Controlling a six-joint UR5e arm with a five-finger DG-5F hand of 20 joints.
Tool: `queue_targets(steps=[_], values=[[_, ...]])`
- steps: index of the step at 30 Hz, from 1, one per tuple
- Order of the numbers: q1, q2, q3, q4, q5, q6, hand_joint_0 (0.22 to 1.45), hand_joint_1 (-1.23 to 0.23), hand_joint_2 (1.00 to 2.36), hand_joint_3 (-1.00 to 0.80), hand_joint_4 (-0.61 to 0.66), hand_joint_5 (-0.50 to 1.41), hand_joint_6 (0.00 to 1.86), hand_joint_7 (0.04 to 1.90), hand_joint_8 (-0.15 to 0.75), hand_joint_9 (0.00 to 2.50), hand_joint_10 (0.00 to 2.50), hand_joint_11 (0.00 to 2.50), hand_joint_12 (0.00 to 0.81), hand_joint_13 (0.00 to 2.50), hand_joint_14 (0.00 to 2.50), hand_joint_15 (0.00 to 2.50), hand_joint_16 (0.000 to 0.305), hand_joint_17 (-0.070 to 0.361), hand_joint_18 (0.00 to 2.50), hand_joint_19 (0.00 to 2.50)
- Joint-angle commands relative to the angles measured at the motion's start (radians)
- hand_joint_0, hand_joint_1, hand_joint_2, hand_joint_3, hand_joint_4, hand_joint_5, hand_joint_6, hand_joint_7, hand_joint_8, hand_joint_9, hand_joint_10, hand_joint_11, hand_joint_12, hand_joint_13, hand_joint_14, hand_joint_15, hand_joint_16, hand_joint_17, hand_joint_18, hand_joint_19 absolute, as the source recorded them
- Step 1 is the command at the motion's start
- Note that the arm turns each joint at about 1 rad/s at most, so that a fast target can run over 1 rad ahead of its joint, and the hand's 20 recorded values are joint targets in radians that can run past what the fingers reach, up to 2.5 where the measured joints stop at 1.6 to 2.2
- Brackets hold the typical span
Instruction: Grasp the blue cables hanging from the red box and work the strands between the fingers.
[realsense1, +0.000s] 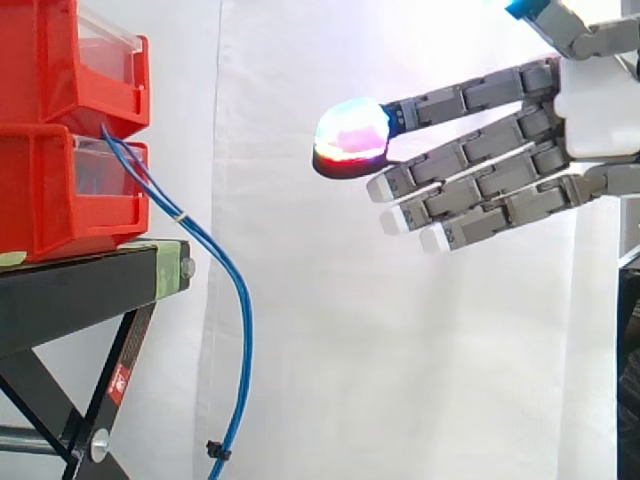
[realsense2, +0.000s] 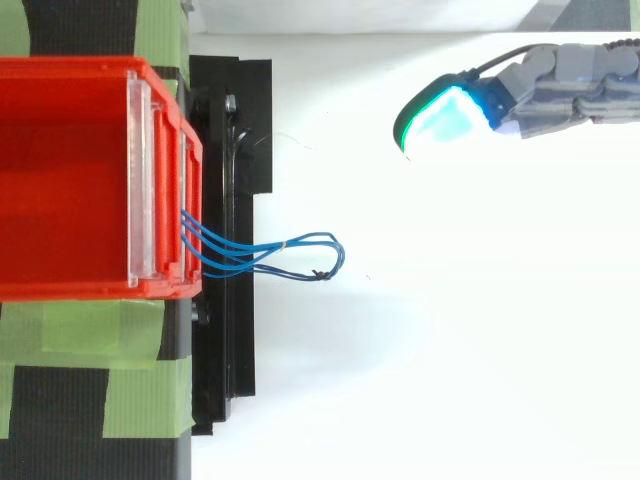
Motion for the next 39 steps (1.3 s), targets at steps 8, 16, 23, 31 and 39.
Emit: queue_targets(steps=[8,16,23,31,39], values=[[0.045,-0.018,-0.076,0.128,0.100,0.000,0.70,-0.28,1.00,-1.00,0.14,-0.48,0.01,0.68,0.281,0.00,0.00,0.15,0.337,0.00,0.00,0.21,0.063,0.142,0.00,0.27],[0.062,-0.102,-0.076,0.192,0.100,0.039,0.70,-0.28,1.00,-1.00,0.14,-0.48,0.01,0.68,0.282,0.00,0.00,0.15,0.338,0.00,0.01,0.22,0.063,0.143,0.00,0.27],[0.085,-0.143,-0.074,0.267,0.156,-0.005,0.71,-0.28,1.00,-1.00,0.14,-0.48,0.01,0.69,0.282,0.00,0.00,0.17,0.337,0.00,0.00,0.21,0.063,0.142,0.00,0.28],[0.104,-0.269,-0.074,0.425,0.159,0.070,0.71,-0.28,1.00,-1.00,0.15,-0.48,0.01,0.69,0.283,0.00,0.00,0.17,0.337,0.00,0.00,0.22,0.063,0.143,0.00,0.28],[0.130,-0.358,-0.056,0.540,0.179,0.072,0.71,-0.29,1.00,-1.00,0.15,-0.48,0.01,0.69,0.285,0.00,0.00,0.17,0.337,0.00,0.00,0.22,0.064,0.143,0.00,0.29]])
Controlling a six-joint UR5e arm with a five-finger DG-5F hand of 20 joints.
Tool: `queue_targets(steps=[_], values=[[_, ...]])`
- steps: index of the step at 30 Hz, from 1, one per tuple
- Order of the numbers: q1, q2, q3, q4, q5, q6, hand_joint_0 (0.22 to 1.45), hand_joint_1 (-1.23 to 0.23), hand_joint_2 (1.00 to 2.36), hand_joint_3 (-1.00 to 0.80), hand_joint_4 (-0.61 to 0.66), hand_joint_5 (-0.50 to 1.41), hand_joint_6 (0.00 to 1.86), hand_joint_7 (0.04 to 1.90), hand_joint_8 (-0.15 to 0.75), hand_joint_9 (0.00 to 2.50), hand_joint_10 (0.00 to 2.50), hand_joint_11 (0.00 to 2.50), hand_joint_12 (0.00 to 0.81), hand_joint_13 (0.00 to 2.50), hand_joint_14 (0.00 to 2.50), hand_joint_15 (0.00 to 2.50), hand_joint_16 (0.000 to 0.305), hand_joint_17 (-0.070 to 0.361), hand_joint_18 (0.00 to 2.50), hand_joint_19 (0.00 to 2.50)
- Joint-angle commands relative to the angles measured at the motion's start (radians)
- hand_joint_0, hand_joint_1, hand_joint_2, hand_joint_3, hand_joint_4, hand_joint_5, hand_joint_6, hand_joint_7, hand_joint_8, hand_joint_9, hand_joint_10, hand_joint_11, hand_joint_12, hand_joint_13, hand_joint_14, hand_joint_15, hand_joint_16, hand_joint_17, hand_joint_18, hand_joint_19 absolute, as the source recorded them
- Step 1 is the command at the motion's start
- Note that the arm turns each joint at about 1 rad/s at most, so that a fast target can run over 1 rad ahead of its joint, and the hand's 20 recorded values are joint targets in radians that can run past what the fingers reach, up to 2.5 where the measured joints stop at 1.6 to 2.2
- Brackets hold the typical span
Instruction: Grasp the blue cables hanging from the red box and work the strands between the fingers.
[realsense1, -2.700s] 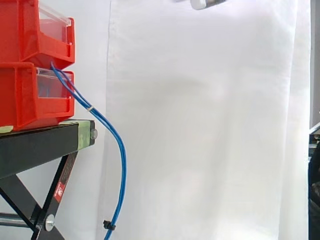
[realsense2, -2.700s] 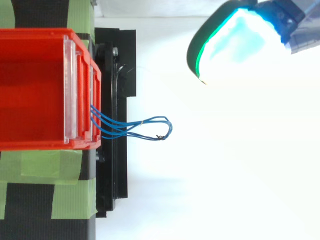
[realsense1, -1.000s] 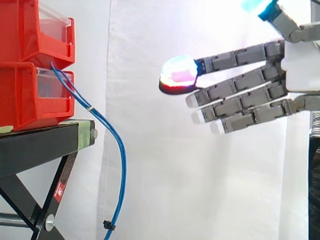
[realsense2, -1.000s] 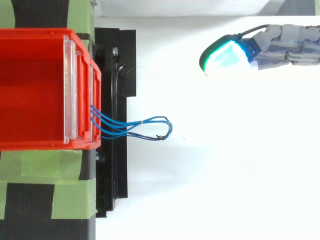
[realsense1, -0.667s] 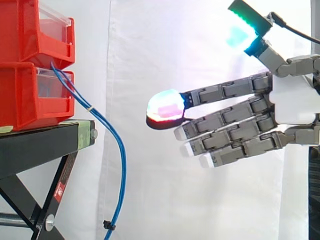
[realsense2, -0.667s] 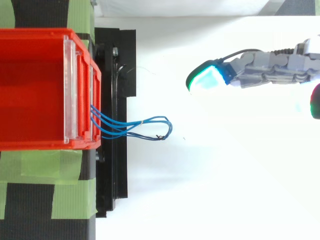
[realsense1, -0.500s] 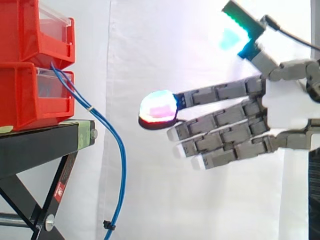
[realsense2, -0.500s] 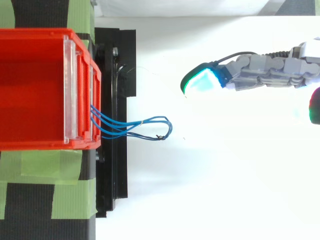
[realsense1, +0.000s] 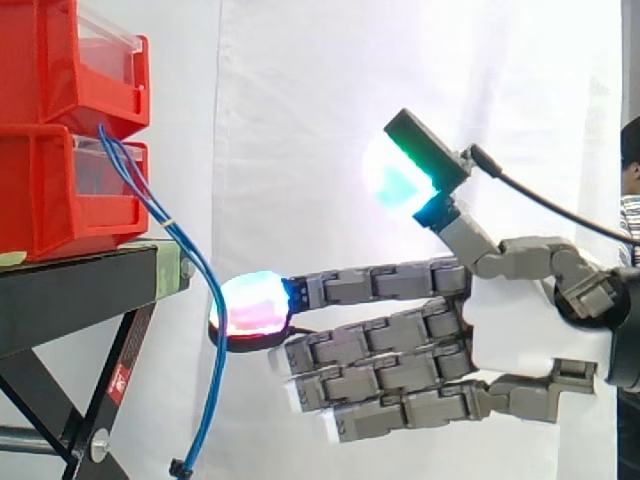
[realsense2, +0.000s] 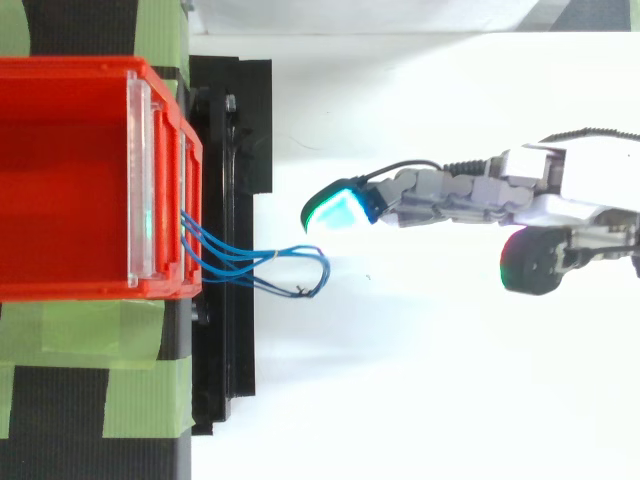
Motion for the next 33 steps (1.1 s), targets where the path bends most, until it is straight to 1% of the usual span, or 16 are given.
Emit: queue_targets(steps=[1,2,3,5,6,9,13,16,17,20,22,24,25,26,31,33], values=[[0.013,-0.020,0.013,0.024,0.016,-0.001,0.71,-0.29,1.00,-1.00,0.15,-0.48,0.01,0.69,0.285,0.00,0.00,0.17,0.337,0.00,0.00,0.22,0.064,0.143,0.00,0.29],[0.013,-0.021,0.013,0.023,0.023,-0.001,0.71,-0.29,1.00,-1.00,0.15,-0.48,0.01,0.69,0.285,0.00,0.00,0.17,0.337,0.00,0.00,0.22,0.064,0.143,0.00,0.29],[0.017,-0.021,0.016,0.017,0.030,-0.001,0.71,-0.29,1.00,-1.00,0.15,-0.48,0.01,0.69,0.285,0.00,0.00,0.17,0.338,0.00,0.00,0.22,0.064,0.143,0.00,0.29],[0.021,-0.021,0.019,0.015,0.038,-0.004,0.71,-0.29,1.00,-1.00,0.15,-0.48,0.01,0.69,0.285,0.00,0.00,0.18,0.338,0.00,0.00,0.22,0.064,0.143,0.00,0.29],[0.027,-0.021,0.030,0.013,0.052,-0.018,0.71,-0.29,1.00,-1.00,0.15,-0.48,0.01,0.69,0.285,0.00,0.00,0.18,0.337,0.00,0.01,0.22,0.064,0.143,0.00,0.29],[0.034,-0.023,0.037,0.013,0.067,-0.047,0.71,-0.29,1.00,-1.00,0.15,-0.48,0.01,0.69,0.286,0.00,0.00,0.18,0.339,0.00,0.00,0.22,0.063,0.143,0.00,0.29],[0.045,-0.021,0.039,0.015,0.078,-0.069,0.71,-0.29,1.00,-1.00,0.14,-0.48,0.01,0.69,0.287,0.00,0.00,0.19,0.340,0.00,0.00,0.23,0.063,0.142,0.00,0.29],[0.047,-0.023,0.037,0.017,0.082,-0.072,0.71,-0.29,1.00,-1.00,0.15,-0.48,0.01,0.69,0.288,0.00,0.00,0.19,0.340,0.00,0.00,0.23,0.063,0.142,0.00,0.30],[0.048,-0.035,0.042,0.020,0.087,-0.073,0.71,-0.29,1.00,-1.00,0.14,-0.48,0.01,0.69,0.288,0.00,0.00,0.19,0.339,0.00,0.00,0.23,0.063,0.142,0.00,0.30],[0.050,-0.074,0.054,0.026,0.084,-0.060,0.71,-0.29,1.00,-1.00,0.15,-0.47,0.01,0.69,0.289,0.01,0.00,0.19,0.343,0.00,0.01,0.23,0.063,0.142,0.00,0.31],[0.050,-0.110,0.077,0.032,0.084,-0.021,0.71,-0.29,1.00,-1.00,0.15,-0.47,0.01,0.69,0.289,0.02,0.00,0.19,0.344,0.00,0.00,0.23,0.063,0.141,0.00,0.30],[0.050,-0.118,0.082,0.035,0.082,0.000,0.71,-0.29,1.00,-1.00,0.15,-0.47,0.01,0.68,0.291,0.02,0.00,0.20,0.345,0.00,0.00,0.23,0.063,0.141,0.00,0.30],[0.050,-0.120,0.090,0.035,0.082,0.020,0.71,-0.29,1.00,-1.00,0.15,-0.47,0.01,0.69,0.290,0.02,0.00,0.20,0.346,0.00,0.00,0.22,0.063,0.141,0.00,0.31],[0.050,-0.118,0.093,0.033,0.084,0.025,0.71,-0.29,1.00,-1.00,0.15,-0.47,0.01,0.68,0.290,0.02,0.00,0.19,0.345,0.00,0.00,0.23,0.063,0.141,0.00,0.32],[0.044,-0.120,0.114,0.026,0.081,0.019,0.71,-0.29,1.00,-1.00,0.15,-0.47,0.01,0.69,0.291,0.03,0.00,0.20,0.346,0.00,0.00,0.23,0.062,0.141,0.00,0.31],[0.044,-0.120,0.122,0.029,0.084,-0.001,0.71,-0.29,1.00,-1.00,0.15,-0.47,0.01,0.69,0.291,0.03,0.00,0.20,0.346,0.00,0.01,0.23,0.062,0.140,0.00,0.31]])
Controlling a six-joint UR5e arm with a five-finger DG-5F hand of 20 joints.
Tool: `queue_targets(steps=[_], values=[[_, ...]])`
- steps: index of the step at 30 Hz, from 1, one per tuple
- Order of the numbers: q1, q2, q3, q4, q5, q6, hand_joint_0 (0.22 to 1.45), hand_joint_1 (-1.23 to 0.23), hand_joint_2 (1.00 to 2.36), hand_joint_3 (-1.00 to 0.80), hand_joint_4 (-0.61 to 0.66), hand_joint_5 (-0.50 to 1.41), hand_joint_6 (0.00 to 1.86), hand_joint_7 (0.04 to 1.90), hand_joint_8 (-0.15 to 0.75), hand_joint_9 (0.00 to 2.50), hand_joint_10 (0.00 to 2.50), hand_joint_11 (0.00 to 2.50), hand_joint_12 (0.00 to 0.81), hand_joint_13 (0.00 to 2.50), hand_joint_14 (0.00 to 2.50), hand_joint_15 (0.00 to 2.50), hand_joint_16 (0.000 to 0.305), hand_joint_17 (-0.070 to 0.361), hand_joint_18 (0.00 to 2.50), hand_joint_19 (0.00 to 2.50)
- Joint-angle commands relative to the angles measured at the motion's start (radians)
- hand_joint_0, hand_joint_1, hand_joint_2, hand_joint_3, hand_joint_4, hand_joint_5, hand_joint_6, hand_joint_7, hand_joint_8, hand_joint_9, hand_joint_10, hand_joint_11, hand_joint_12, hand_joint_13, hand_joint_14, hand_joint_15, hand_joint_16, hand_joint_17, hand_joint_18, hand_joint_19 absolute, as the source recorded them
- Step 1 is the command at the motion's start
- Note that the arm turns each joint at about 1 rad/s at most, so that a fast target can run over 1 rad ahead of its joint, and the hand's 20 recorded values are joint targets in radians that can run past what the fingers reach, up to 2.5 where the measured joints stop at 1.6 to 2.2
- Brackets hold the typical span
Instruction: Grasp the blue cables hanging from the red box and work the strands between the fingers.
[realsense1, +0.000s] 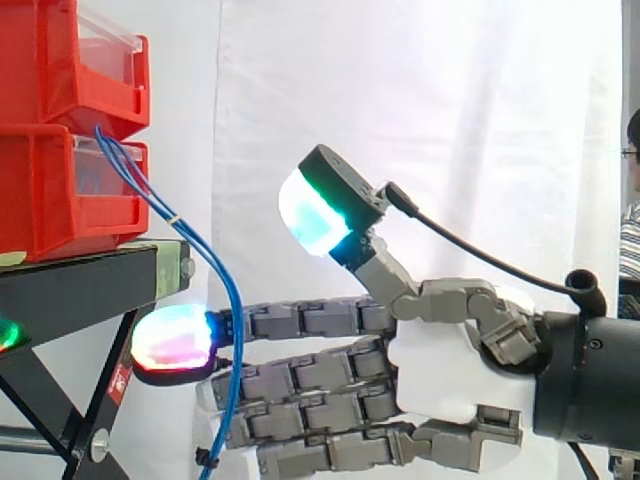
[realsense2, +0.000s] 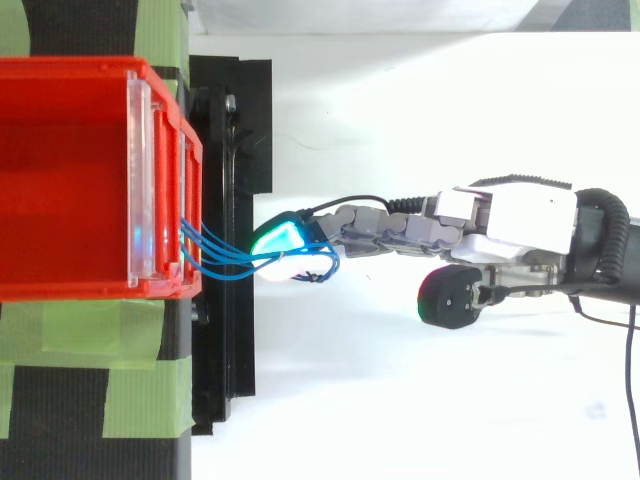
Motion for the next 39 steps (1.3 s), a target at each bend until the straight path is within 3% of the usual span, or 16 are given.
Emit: queue_targets(steps=[1,5,24,32,37,39], values=[[-0.002,-0.001,0.012,0.002,0.002,-0.017,0.71,-0.29,1.00,-1.00,0.15,-0.47,0.01,0.69,0.291,0.03,0.00,0.19,0.346,0.00,0.00,0.23,0.062,0.140,0.00,0.31],[-0.003,-0.002,0.017,0.008,0.003,-0.047,0.71,-0.29,1.00,-1.00,0.15,-0.47,0.01,0.69,0.291,0.03,0.00,0.19,0.346,0.00,0.01,0.23,0.062,0.140,0.00,0.30],[-0.008,-0.005,0.035,0.026,0.057,-0.057,0.71,-0.29,1.00,-1.00,0.15,-0.47,0.01,0.69,0.290,0.02,0.00,0.17,0.341,0.00,0.00,0.22,0.063,0.141,0.00,0.30],[-0.009,-0.005,0.035,0.028,0.063,-0.060,0.71,-0.29,1.00,-1.00,0.15,-0.47,0.01,0.68,0.296,0.05,0.01,0.20,0.344,0.00,0.00,0.22,0.063,0.141,0.00,0.30],[-0.014,-0.061,0.035,0.031,0.060,-0.039,0.71,-0.29,1.00,-1.00,0.15,-0.47,0.01,0.68,0.298,0.06,0.00,0.20,0.346,0.00,0.00,0.23,0.063,0.141,0.00,0.31],[-0.012,-0.061,0.037,0.043,0.060,-0.028,0.71,-0.29,1.00,-1.00,0.15,-0.47,0.01,0.69,0.299,0.07,0.01,0.22,0.346,0.00,0.00,0.23,0.063,0.141,0.00,0.31]])
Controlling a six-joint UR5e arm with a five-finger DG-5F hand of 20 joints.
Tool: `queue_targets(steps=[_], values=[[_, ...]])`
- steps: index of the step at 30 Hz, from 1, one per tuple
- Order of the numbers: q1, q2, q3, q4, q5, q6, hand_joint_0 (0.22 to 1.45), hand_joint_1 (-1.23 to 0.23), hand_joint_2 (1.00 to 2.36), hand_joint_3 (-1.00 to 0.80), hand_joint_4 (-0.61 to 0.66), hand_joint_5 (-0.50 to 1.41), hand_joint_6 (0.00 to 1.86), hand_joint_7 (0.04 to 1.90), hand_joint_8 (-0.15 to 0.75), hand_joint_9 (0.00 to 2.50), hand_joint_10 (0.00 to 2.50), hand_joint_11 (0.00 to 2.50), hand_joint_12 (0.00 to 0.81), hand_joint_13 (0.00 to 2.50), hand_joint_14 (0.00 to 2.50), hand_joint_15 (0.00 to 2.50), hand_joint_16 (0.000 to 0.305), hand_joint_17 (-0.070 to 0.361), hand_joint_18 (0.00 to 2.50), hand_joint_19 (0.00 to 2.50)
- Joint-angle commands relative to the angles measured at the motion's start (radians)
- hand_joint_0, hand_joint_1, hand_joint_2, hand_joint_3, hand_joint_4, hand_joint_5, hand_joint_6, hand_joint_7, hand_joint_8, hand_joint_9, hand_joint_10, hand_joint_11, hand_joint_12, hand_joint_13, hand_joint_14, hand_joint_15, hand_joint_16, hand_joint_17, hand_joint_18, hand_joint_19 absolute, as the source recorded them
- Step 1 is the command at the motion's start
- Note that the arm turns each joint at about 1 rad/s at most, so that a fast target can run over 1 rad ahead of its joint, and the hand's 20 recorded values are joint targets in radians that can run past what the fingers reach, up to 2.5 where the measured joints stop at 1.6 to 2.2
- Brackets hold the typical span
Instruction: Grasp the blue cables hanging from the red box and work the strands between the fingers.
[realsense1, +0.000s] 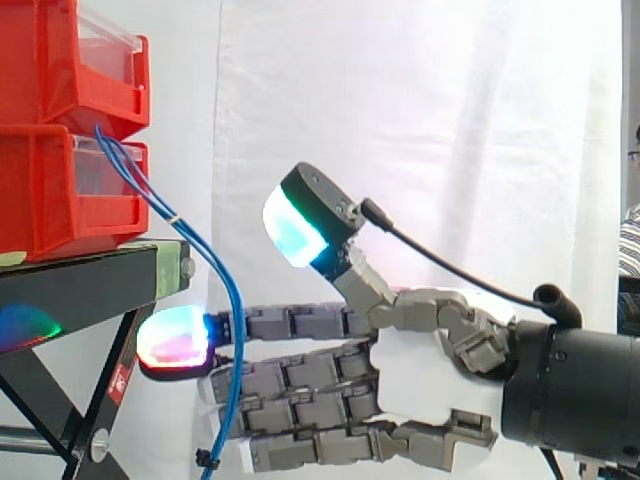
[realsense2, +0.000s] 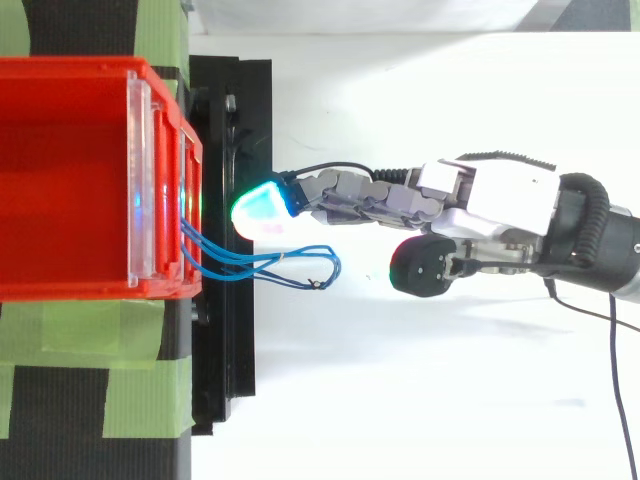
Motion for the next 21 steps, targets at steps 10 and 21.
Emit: queue_targets(steps=[10,21], values=[[-0.002,-0.016,0.032,0.010,0.002,0.000,0.71,-0.29,1.00,-1.00,0.15,-0.46,0.01,0.68,0.312,0.13,0.00,0.23,0.349,0.00,0.01,0.24,0.062,0.139,0.00,0.33],[0.012,-0.016,0.044,0.013,-0.001,-0.041,0.71,-0.32,1.00,-1.00,0.17,-0.42,0.00,0.66,0.328,0.22,0.00,0.22,0.364,0.04,0.01,0.23,0.063,0.141,0.02,0.30]])
